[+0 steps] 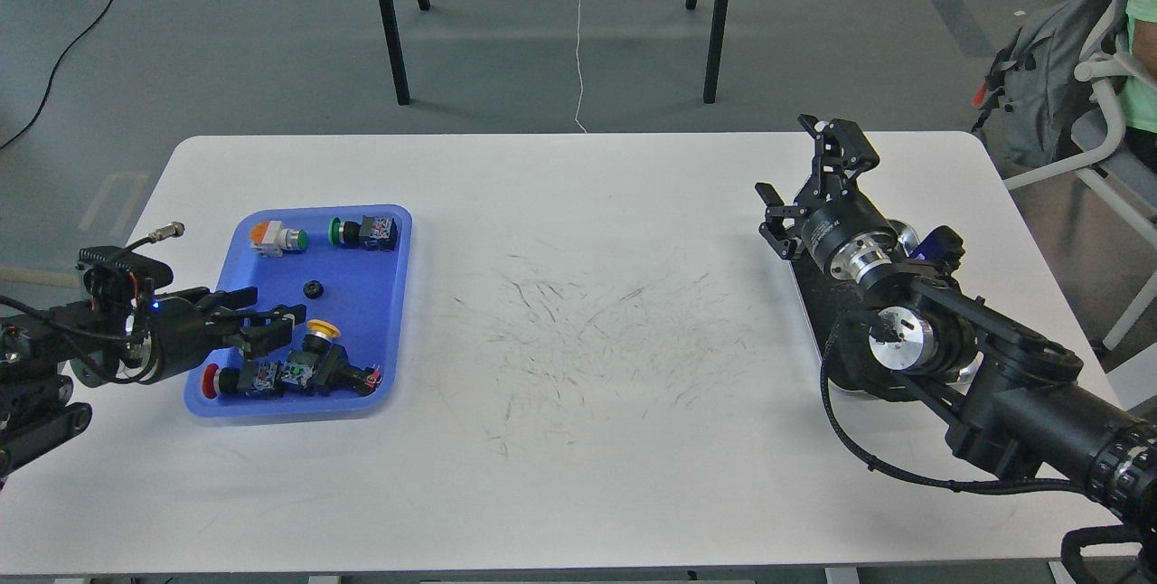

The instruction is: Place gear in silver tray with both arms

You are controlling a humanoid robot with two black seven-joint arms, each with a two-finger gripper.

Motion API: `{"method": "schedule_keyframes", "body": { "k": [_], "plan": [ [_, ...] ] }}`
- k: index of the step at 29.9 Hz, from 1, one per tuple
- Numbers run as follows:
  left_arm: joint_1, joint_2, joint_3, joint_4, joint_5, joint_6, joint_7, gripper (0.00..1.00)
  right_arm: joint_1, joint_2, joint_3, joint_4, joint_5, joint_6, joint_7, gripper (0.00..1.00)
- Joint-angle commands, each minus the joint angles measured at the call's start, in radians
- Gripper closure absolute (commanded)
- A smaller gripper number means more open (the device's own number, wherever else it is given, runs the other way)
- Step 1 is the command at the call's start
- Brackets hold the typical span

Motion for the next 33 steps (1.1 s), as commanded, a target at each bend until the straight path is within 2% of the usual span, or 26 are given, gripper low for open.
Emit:
{"method": "schedule_keyframes", "body": {
  "k": [1,5,9,18,33],
  "plan": [
    [-0.001,-0.017,0.002,0.015,0.000,0.003,0.000,0.24,-0.003,-0.003,-0.001,0.001,0.000,0.000,0.000,0.00],
    [0.002,-0.068,0.003,0.075,0.000,0.018,0.000,0.28,-0.003,-0.003,-0.001,0.004,0.000,0.000,0.000,0.00],
    [0.005,-0.086,0.003,0.081,0.001,0.021,0.000,0.28,-0.003,-0.004,-0.001,0.004,0.000,0.000,0.000,0.00],
    [-0.002,-0.071,0.002,0.080,-0.008,0.021,0.000,0.29,-0.001,-0.001,-0.003,0.003,0.000,0.000,0.000,0.00],
    [-0.001,-0.014,0.018,0.009,0.001,0.024,0.000,0.29,-0.001,-0.003,-0.004,0.001,0.000,0.000,0.000,0.00]
  ]
}}
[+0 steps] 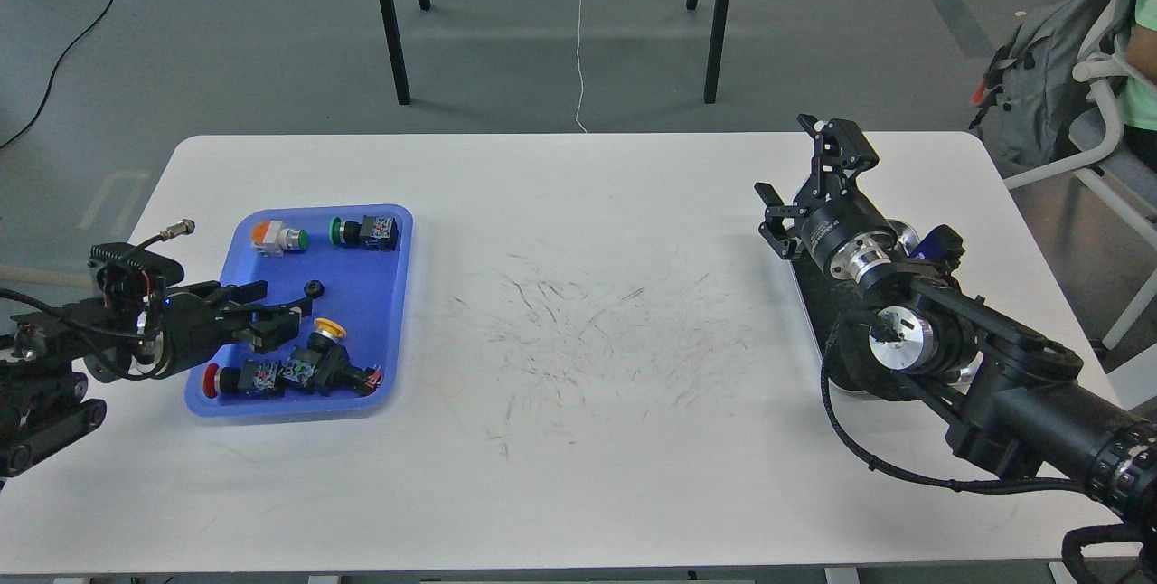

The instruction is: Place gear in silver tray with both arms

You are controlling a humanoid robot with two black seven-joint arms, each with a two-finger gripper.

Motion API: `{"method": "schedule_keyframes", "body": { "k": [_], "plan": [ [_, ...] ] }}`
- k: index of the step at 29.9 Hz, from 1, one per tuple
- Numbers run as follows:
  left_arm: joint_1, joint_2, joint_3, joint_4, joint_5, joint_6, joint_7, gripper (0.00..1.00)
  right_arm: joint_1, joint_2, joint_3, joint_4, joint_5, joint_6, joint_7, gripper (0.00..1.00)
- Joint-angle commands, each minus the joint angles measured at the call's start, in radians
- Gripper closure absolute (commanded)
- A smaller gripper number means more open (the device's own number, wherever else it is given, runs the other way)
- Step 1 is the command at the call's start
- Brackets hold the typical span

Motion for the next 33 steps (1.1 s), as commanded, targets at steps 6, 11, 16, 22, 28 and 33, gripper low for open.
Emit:
{"method": "schedule_keyframes", "body": {
  "k": [6,11,16,22,28,33],
  "plan": [
    [0.000,0.025,0.017,-0.042,0.003,0.012,0.000,0.29,-0.003,0.001,0.000,-0.001,0.000,0.001,0.000,0.00],
    [0.000,0.022,0.020,-0.040,0.003,0.028,0.000,0.33,-0.003,0.004,0.000,-0.001,-0.001,0.001,0.000,0.00],
    [0.003,0.019,0.023,-0.040,0.004,0.038,0.000,0.36,0.000,0.005,-0.001,-0.001,-0.001,0.001,0.000,0.00],
    [0.002,0.019,0.033,-0.031,0.003,0.038,0.000,0.39,-0.001,0.005,0.000,-0.002,-0.005,-0.001,-0.001,0.00],
    [0.002,0.019,0.043,-0.030,0.003,0.038,0.000,0.43,0.000,0.007,-0.001,-0.002,-0.005,-0.001,-0.001,0.00],
    [0.003,0.019,0.044,-0.030,0.003,0.038,0.000,0.47,-0.003,0.007,-0.001,-0.001,-0.006,-0.001,0.000,0.00]
  ]
}}
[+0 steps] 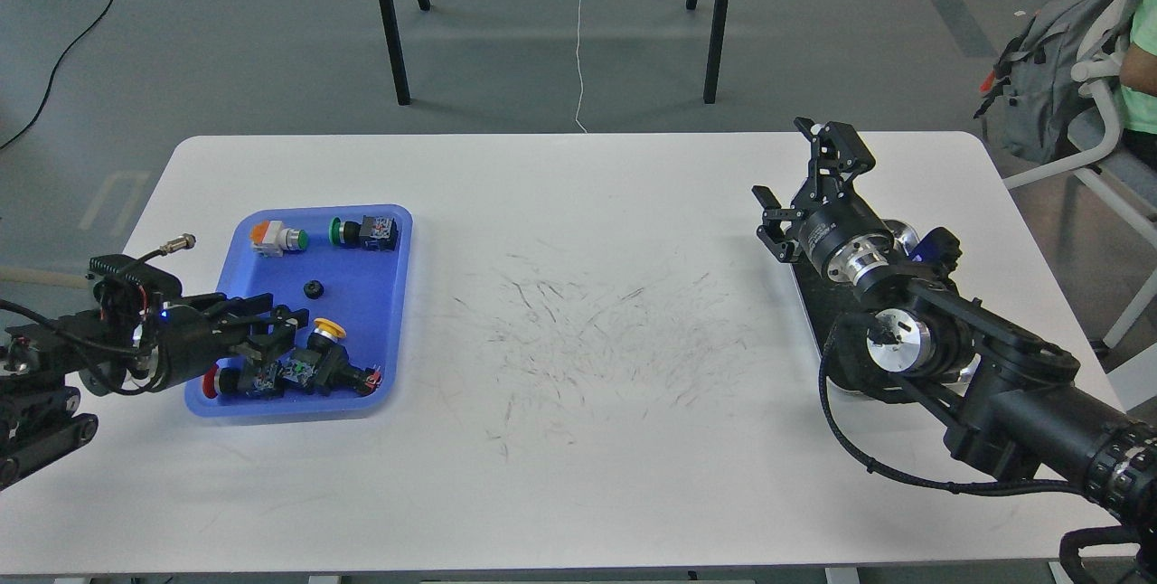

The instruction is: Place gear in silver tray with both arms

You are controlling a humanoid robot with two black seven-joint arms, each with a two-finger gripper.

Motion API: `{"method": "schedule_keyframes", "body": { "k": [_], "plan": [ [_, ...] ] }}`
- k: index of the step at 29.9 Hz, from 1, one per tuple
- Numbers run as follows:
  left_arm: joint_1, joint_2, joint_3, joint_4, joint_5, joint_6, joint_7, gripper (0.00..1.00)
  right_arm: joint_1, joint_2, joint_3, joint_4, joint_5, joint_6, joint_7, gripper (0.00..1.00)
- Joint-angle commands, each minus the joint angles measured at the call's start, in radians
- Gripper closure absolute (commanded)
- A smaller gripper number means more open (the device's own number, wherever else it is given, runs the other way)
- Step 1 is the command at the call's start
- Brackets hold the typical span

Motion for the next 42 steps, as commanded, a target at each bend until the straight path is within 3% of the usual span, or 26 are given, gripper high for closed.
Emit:
{"method": "schedule_keyframes", "body": {
  "k": [1,15,30,35,42],
  "plan": [
    [0.001,-0.001,0.001,0.002,0.001,0.000,0.000,0.48,-0.004,0.000,0.000,0.001,-0.001,0.000,0.000,0.00],
    [0.003,-0.001,0.002,0.025,0.001,0.006,0.000,0.61,-0.005,0.002,0.000,0.001,-0.001,0.000,0.001,0.00],
    [0.027,-0.006,0.002,0.028,-0.003,0.005,0.000,0.63,-0.005,0.002,0.000,0.006,-0.001,-0.008,0.001,0.00],
    [0.026,-0.006,0.001,0.029,-0.003,0.006,0.000,0.74,-0.007,0.002,0.000,0.004,-0.001,-0.009,0.001,0.00],
    [0.021,-0.006,-0.002,0.038,-0.013,0.006,0.000,0.79,-0.008,-0.003,0.000,0.006,-0.001,-0.009,0.001,0.00]
  ]
}}
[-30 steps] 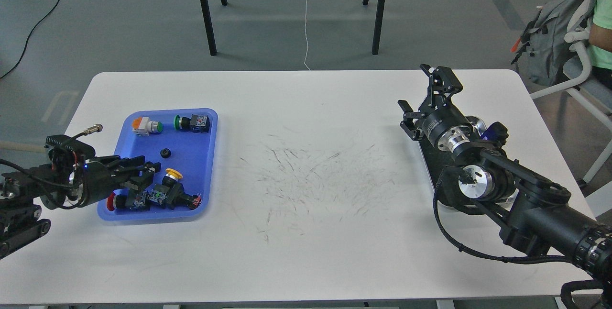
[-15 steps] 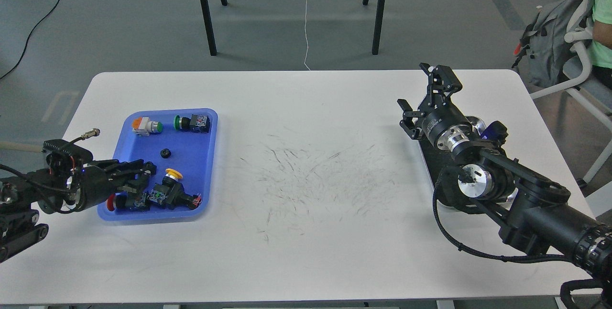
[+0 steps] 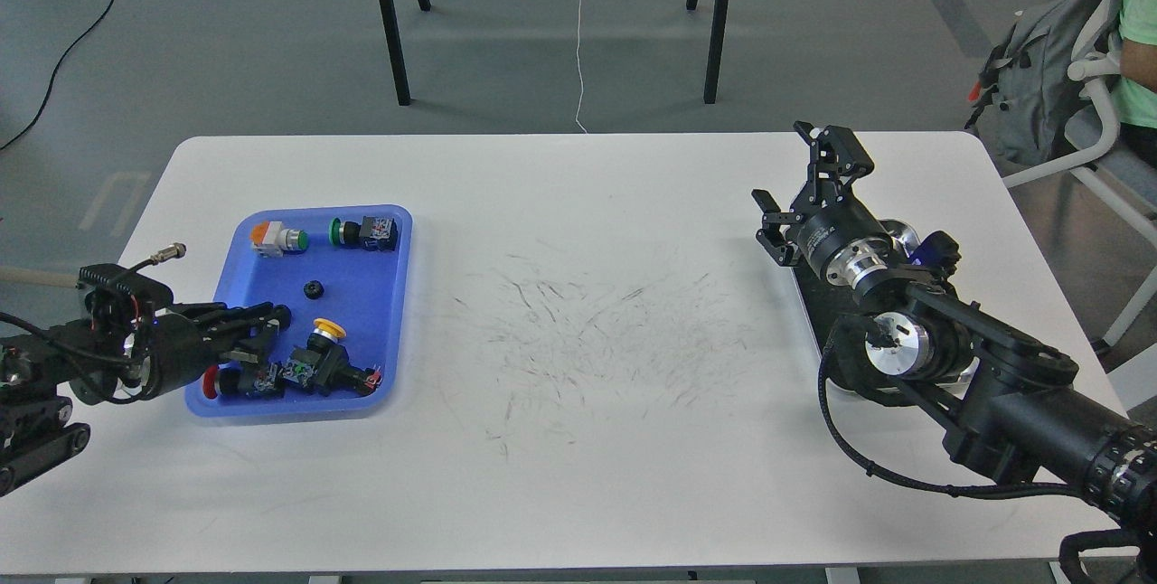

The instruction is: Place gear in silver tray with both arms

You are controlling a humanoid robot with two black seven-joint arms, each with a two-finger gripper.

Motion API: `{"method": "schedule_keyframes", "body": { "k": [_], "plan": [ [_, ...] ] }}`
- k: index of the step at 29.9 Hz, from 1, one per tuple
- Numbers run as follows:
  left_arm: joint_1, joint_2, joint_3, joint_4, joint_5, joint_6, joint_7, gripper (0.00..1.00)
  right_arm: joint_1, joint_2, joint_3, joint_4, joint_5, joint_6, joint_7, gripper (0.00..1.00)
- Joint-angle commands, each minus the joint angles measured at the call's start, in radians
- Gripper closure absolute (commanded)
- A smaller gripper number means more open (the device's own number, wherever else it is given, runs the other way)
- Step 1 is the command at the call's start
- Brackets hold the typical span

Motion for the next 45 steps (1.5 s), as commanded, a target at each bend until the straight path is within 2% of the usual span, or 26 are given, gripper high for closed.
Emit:
{"method": "schedule_keyframes", "body": {
  "k": [1,16,26,37,43,45],
  "plan": [
    [-0.002,0.000,-0.003,0.002,-0.007,0.002,0.001,0.79,0.000,-0.001,0.000,0.000,0.000,0.000,0.000,0.00],
    [-0.028,0.003,-0.022,-0.021,-0.094,0.008,0.001,0.84,0.000,-0.006,0.000,-0.001,0.000,-0.001,0.000,0.00],
    [-0.189,-0.009,-0.026,-0.116,-0.151,-0.016,0.001,0.92,0.021,-0.010,0.002,-0.003,0.000,-0.006,-0.003,0.00],
    [-0.332,-0.129,-0.009,-0.115,-0.134,-0.111,0.001,0.94,0.036,-0.025,0.002,-0.009,0.000,-0.008,-0.006,0.00],
    [-0.401,-0.271,0.057,-0.113,-0.110,-0.131,0.001,0.94,0.085,-0.044,0.000,-0.013,0.003,-0.020,-0.012,0.00],
    [-0.416,-0.325,0.095,-0.081,-0.111,-0.134,0.001,0.94,0.104,-0.058,0.000,-0.015,0.005,-0.032,-0.031,0.00]
  ]
}}
